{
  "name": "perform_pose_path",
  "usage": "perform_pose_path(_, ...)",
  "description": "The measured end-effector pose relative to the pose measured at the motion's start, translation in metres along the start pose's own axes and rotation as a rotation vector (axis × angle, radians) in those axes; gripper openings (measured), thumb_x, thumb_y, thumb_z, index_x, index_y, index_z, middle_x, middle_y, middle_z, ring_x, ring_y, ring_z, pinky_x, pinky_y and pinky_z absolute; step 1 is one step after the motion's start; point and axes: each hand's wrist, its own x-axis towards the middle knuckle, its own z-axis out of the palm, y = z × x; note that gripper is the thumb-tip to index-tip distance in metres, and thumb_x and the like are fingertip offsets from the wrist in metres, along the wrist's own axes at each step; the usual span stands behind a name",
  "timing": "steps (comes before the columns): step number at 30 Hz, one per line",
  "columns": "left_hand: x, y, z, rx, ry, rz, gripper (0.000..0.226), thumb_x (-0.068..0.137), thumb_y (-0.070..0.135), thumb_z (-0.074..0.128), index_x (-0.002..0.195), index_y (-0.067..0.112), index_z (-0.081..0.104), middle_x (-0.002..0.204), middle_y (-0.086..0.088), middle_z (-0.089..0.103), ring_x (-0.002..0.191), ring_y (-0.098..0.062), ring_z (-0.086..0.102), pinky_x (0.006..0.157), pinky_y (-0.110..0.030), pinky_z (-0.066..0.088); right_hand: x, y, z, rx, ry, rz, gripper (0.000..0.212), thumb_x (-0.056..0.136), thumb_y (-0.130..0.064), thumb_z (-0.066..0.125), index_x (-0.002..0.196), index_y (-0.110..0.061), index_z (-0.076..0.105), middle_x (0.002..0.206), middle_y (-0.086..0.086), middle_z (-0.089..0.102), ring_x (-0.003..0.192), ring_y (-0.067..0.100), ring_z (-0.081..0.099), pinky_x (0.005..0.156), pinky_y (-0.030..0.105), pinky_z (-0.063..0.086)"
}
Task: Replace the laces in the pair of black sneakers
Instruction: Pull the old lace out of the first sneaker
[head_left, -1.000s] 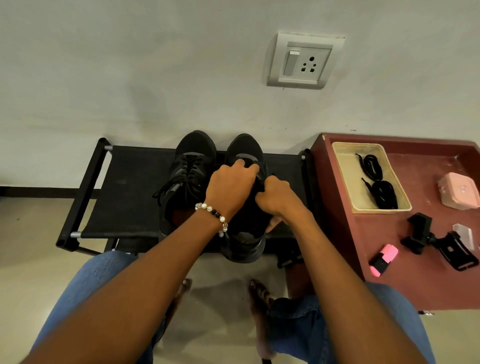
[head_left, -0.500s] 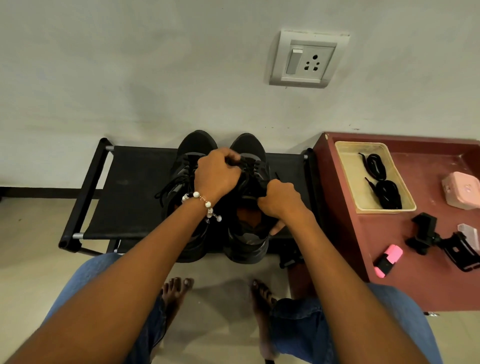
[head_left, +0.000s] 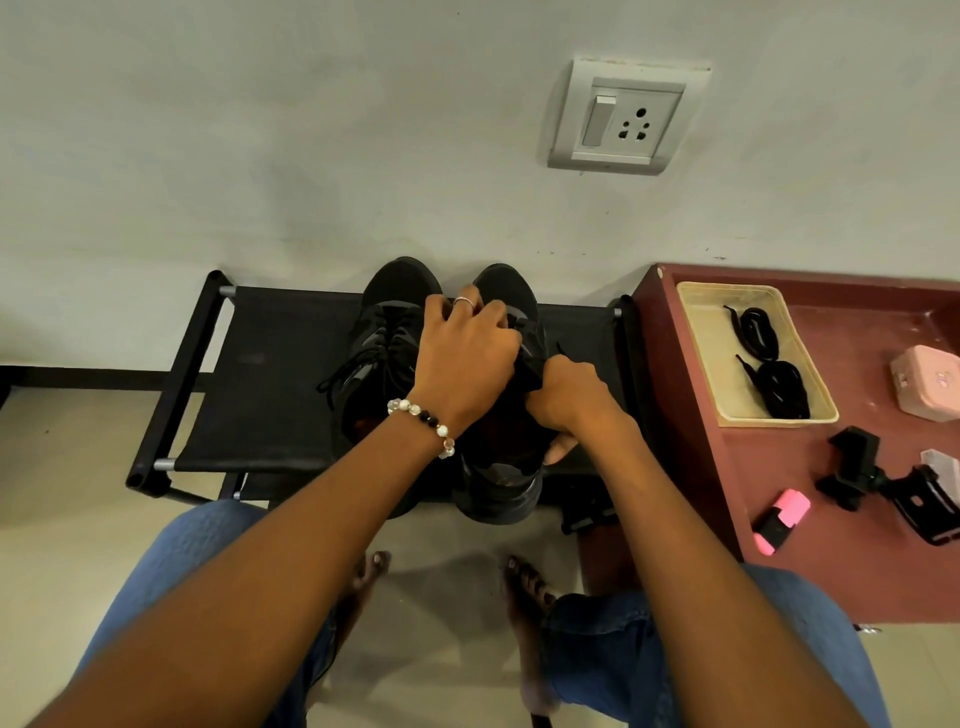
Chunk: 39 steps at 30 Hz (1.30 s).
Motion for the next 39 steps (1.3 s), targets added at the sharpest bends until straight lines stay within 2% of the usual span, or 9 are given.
perform_pose_path(4,0.006,-0.005,-0.003,-0.312,-0.086,-0.175,0.016,0.084,0.037,0.060,0.084,0.029,0.074,0.098,0.010,0.065,0.110,-0.020,0.050,0.093,-0.043,0.033,-0.002,-0.001,-0.001,-0.015,-0.016,-0.006,0.012,0.096,-0.019,0.053,0.099,-0.009,0.047,0.088,0.007,0.050,0.077,0.025,0.055,0.070,0.033,0.044)
perform_pose_path(7,0.012,-0.019,-0.004,-0.718,-0.099,-0.444,0.006,0.076,0.033,0.071,0.074,0.029,0.075,0.080,0.011,0.070,0.090,-0.012,0.062,0.089,-0.042,0.048,-0.003,-0.002,-0.003,-0.018,-0.034,-0.002,0.017,0.096,-0.019,0.052,0.108,-0.006,0.051,0.093,0.009,0.049,0.089,0.030,0.059,0.072,0.034,0.044)
perform_pose_path(12,0.016,-0.028,-0.008,-1.013,0.030,-0.765,0.008,0.077,0.021,0.076,0.074,0.014,0.075,0.070,0.008,0.067,0.070,-0.009,0.066,0.078,-0.035,0.058,-0.004,-0.003,-0.003,-0.014,-0.050,0.003,0.011,0.097,-0.018,0.050,0.096,-0.010,0.042,0.089,0.006,0.043,0.065,0.020,0.049,0.057,0.027,0.041)
perform_pose_path(15,0.013,-0.024,-0.009,-0.762,0.045,-0.548,0.005,0.080,0.027,0.067,0.082,0.023,0.068,0.079,0.011,0.065,0.082,-0.013,0.063,0.082,-0.044,0.053,-0.006,-0.004,-0.004,-0.023,-0.046,-0.005,0.008,0.097,-0.016,0.049,0.097,-0.009,0.045,0.081,0.004,0.042,0.058,0.018,0.045,0.053,0.026,0.039)
perform_pose_path(20,0.012,-0.016,-0.008,-0.424,-0.277,-0.030,0.050,0.084,0.035,0.060,0.133,0.029,0.052,0.128,0.003,0.053,0.122,-0.023,0.044,0.101,-0.050,0.034,-0.006,-0.004,-0.002,-0.037,-0.028,-0.012,0.007,0.097,-0.016,0.047,0.093,-0.010,0.045,0.082,0.007,0.050,0.056,0.018,0.049,0.044,0.023,0.036)
perform_pose_path(28,0.002,0.000,0.007,-0.042,0.022,0.041,0.009,0.080,0.024,0.071,0.076,0.017,0.074,0.080,-0.002,0.067,0.087,-0.027,0.063,0.078,-0.042,0.045,-0.004,-0.001,0.004,-0.022,0.008,-0.022,0.015,0.098,-0.016,0.048,0.109,-0.006,0.052,0.109,0.015,0.056,0.083,0.028,0.057,0.063,0.030,0.040)
perform_pose_path(33,0.008,-0.007,-0.003,-0.410,0.003,-0.193,0.019,0.087,0.030,0.057,0.082,0.020,0.072,0.088,0.003,0.065,0.090,-0.018,0.059,0.084,-0.039,0.042,-0.003,0.000,0.005,-0.004,0.021,-0.021,0.025,0.097,-0.016,0.048,0.118,-0.003,0.052,0.118,0.019,0.056,0.098,0.035,0.059,0.065,0.030,0.042)
perform_pose_path(36,0.017,-0.019,-0.010,-0.955,0.031,-0.569,0.018,0.087,0.020,0.060,0.077,0.009,0.070,0.072,0.001,0.068,0.071,-0.016,0.064,0.072,-0.027,0.051,-0.004,0.000,0.004,0.005,0.014,-0.016,0.026,0.097,-0.016,0.049,0.118,-0.003,0.052,0.120,0.019,0.055,0.103,0.037,0.058,0.070,0.033,0.041)
perform_pose_path(39,0.023,-0.028,-0.020,-1.693,0.114,-0.941,0.021,0.093,0.012,0.050,0.075,0.008,0.061,0.066,-0.001,0.069,0.069,-0.020,0.068,0.072,-0.034,0.054,-0.005,-0.001,0.004,0.007,0.010,-0.014,0.024,0.097,-0.014,0.048,0.117,-0.002,0.053,0.119,0.020,0.055,0.102,0.037,0.058,0.069,0.034,0.041)
